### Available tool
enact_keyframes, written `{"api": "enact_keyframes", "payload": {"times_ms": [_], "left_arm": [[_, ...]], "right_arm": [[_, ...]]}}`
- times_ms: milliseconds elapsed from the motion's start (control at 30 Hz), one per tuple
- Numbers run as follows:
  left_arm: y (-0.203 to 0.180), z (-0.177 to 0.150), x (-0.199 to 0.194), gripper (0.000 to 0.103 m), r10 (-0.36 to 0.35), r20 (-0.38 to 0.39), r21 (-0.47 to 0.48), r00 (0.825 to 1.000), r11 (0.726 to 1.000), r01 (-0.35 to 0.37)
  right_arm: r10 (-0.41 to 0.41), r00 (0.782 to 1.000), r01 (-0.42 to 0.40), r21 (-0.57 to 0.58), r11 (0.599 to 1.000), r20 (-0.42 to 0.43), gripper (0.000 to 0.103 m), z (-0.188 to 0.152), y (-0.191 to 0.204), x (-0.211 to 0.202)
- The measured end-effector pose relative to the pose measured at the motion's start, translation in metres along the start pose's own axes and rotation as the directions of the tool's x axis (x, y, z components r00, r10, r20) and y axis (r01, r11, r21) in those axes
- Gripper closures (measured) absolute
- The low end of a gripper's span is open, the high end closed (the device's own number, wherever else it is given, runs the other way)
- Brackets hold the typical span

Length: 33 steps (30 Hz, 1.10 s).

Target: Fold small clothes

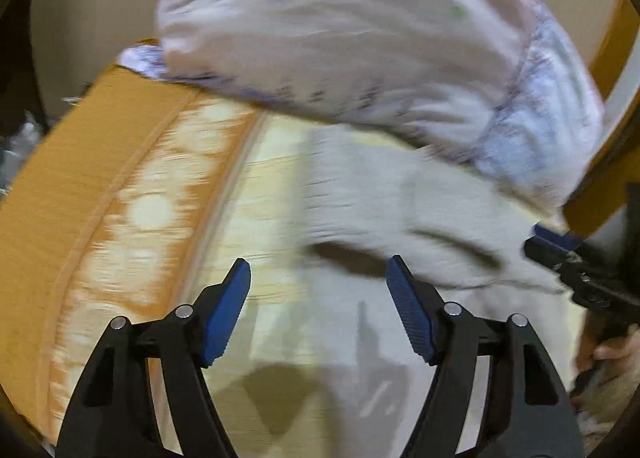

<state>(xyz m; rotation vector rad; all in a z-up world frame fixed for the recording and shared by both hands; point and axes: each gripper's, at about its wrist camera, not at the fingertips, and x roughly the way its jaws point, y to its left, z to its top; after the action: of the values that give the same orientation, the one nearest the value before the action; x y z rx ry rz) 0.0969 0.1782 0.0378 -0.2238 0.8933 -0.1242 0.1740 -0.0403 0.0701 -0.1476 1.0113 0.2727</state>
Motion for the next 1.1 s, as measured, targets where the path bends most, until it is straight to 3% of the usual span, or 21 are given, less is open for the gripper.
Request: {"api": "enact_keyframes", "payload": {"times_ms": [100, 233, 333, 433, 467, 533, 633, 667, 733, 800, 833, 933, 1000, 1100], "left_arm": [[-0.002, 0.0, 0.013, 0.033, 0.078, -0.023, 0.093, 0.997, 0.993, -0.075], [-0.012, 0.005, 0.034, 0.033, 0.106, -0.055, 0.182, 0.993, 0.979, -0.094], [-0.015, 0.004, 0.045, 0.035, 0.122, -0.073, 0.233, 0.99, 0.967, -0.102], [-0.021, 0.006, 0.054, 0.037, 0.139, -0.076, 0.258, 0.987, 0.959, -0.115], [-0.022, 0.007, 0.055, 0.037, 0.141, -0.073, 0.261, 0.987, 0.958, -0.117], [-0.023, 0.008, 0.057, 0.038, 0.138, -0.072, 0.254, 0.988, 0.96, -0.116], [-0.025, 0.01, 0.058, 0.038, 0.137, -0.064, 0.249, 0.989, 0.962, -0.117], [-0.025, 0.01, 0.059, 0.038, 0.136, -0.062, 0.249, 0.989, 0.961, -0.117], [-0.026, 0.01, 0.058, 0.038, 0.133, -0.059, 0.242, 0.989, 0.963, -0.115], [-0.027, 0.008, 0.059, 0.038, 0.104, -0.07, 0.236, 0.992, 0.968, -0.085], [-0.03, 0.006, 0.061, 0.038, 0.101, -0.076, 0.242, 0.992, 0.967, -0.08], [-0.039, -0.001, 0.065, 0.038, 0.12, -0.079, 0.276, 0.99, 0.956, -0.094], [-0.038, -0.001, 0.065, 0.038, 0.119, -0.083, 0.257, 0.989, 0.962, -0.094], [-0.034, 0.001, 0.064, 0.038, 0.123, -0.088, 0.229, 0.988, 0.968, -0.1]], "right_arm": [[-0.063, 0.998, 0.06, -0.109, 0.992, -0.027, 0.041, 0.0, 0.023, 0.016], [-0.178, 0.983, 0.164, -0.217, 0.962, -0.047, 0.044, -0.006, 0.039, 0.034], [-0.247, 0.968, 0.228, -0.237, 0.945, -0.054, 0.058, -0.007, 0.036, 0.046], [-0.277, 0.959, 0.258, -0.217, 0.942, -0.063, 0.083, -0.005, 0.026, 0.053], [-0.277, 0.959, 0.263, -0.178, 0.948, -0.059, 0.092, -0.003, 0.018, 0.05], [-0.265, 0.964, 0.264, -0.062, 0.963, -0.022, 0.094, -0.001, 0.0, 0.037], [-0.265, 0.963, 0.254, 0.168, 0.953, 0.047, 0.095, -0.004, -0.041, 0.007], [-0.264, 0.962, 0.237, 0.259, 0.936, 0.074, 0.095, -0.009, -0.057, -0.004], [-0.298, 0.95, 0.226, 0.456, 0.861, 0.091, 0.095, -0.03, -0.093, -0.023], [-0.264, 0.963, 0.184, 0.594, 0.783, 0.049, 0.094, -0.055, -0.123, -0.022], [-0.207, 0.978, 0.156, 0.652, 0.742, 0.002, 0.094, -0.071, -0.138, -0.012], [-0.125, 0.992, 0.1, 0.733, 0.673, -0.02, 0.087, -0.098, -0.156, -0.003], [-0.119, 0.993, 0.068, 0.756, 0.651, 0.013, 0.079, -0.103, -0.162, -0.008], [-0.149, 0.988, 0.071, 0.778, 0.624, 0.029, 0.076, -0.105, -0.173, -0.016]]}}
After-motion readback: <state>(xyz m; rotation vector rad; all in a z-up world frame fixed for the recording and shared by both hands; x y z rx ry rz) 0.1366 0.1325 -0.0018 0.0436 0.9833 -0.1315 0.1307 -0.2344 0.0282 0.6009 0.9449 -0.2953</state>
